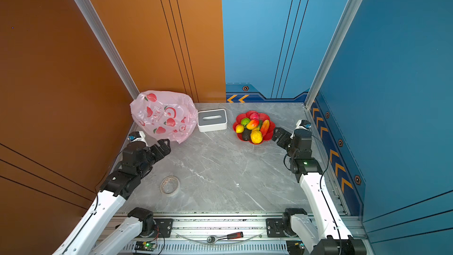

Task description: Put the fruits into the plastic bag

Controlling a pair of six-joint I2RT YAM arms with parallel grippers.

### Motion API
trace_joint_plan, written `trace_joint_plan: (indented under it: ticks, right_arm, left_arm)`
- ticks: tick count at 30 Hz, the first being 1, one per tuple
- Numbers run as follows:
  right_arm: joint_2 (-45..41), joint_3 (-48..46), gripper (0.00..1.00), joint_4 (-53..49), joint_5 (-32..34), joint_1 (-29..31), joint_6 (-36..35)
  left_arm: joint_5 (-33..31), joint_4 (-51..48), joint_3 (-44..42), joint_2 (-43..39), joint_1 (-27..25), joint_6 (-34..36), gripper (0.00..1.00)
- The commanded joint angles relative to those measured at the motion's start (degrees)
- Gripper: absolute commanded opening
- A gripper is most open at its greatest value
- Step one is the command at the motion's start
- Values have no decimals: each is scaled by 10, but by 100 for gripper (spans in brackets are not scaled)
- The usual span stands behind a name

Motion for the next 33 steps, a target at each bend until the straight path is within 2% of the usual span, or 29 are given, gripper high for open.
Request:
trace_joint_plan:
  ticks: [1,5,8,11,15,24,33]
  right_arm:
    - [-2,32,100,-78,-28,6,-11]
    - [-1,36,100,-89,-38,17,-4]
    - [7,36,100,-83,-47,28,10]
    - [16,42,100,-81,-52,43,17]
    - [21,50,100,-83,-49,61,18]
    - [34,54,100,-88,-56,69,12]
    - [74,57,100,-88,-71,70,13]
  left_arm:
    - [35,-67,37,-15,-54,-25,98]
    - [-12,-111,90,-14,-118,-2,98]
    - [-58,-137,130,1,-127,31,98]
    - [-82,-172,163,45,-106,52,98]
    - [-27,-210,235,150,-52,84,98]
    - [9,-213,307,310,-12,151,98]
    - [-47,-217,365,431,-6,268,98]
